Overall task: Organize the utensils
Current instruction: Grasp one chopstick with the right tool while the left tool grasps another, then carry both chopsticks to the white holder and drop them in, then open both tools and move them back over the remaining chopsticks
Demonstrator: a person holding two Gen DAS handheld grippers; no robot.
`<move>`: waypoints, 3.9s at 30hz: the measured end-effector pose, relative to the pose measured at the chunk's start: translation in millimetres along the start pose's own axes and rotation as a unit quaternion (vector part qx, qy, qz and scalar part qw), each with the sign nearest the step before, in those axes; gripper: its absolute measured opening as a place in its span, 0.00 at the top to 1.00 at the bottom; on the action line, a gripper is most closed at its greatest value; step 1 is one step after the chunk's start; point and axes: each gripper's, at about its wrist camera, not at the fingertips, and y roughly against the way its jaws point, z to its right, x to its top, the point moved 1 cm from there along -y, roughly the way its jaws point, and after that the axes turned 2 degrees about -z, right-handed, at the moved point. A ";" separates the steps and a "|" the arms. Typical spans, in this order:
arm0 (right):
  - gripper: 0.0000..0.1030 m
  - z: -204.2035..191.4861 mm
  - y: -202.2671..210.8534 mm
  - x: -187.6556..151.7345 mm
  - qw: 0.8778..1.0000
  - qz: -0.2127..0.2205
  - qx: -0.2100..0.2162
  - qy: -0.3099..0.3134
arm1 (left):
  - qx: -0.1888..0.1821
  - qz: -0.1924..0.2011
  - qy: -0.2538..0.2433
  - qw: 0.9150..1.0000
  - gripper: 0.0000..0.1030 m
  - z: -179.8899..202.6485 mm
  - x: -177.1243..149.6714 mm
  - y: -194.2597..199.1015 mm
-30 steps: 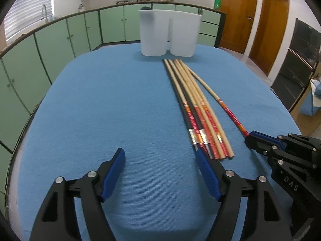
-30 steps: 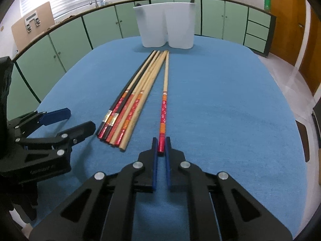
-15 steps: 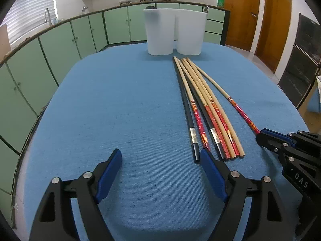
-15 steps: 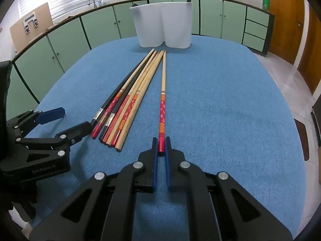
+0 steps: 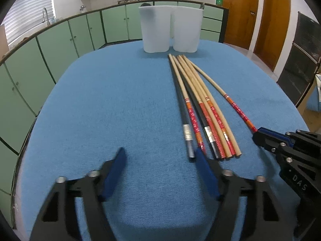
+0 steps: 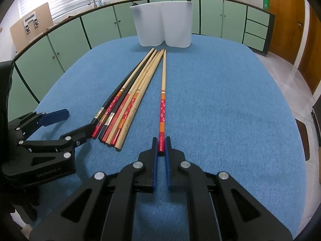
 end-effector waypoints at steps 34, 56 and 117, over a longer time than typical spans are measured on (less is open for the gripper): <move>0.95 19.3 114.2 99.4 0.988 0.152 0.019 0.024 | -0.030 0.179 0.003 0.983 0.94 -22.6 79.2 127.3; 0.95 38.3 158.6 238.2 0.980 0.179 0.063 0.062 | -0.071 0.237 -0.025 0.969 0.94 -27.1 180.8 147.7; 0.14 20.0 32.1 44.5 0.998 0.050 -0.001 -0.030 | -0.025 0.049 0.017 0.998 0.40 -34.1 39.1 19.7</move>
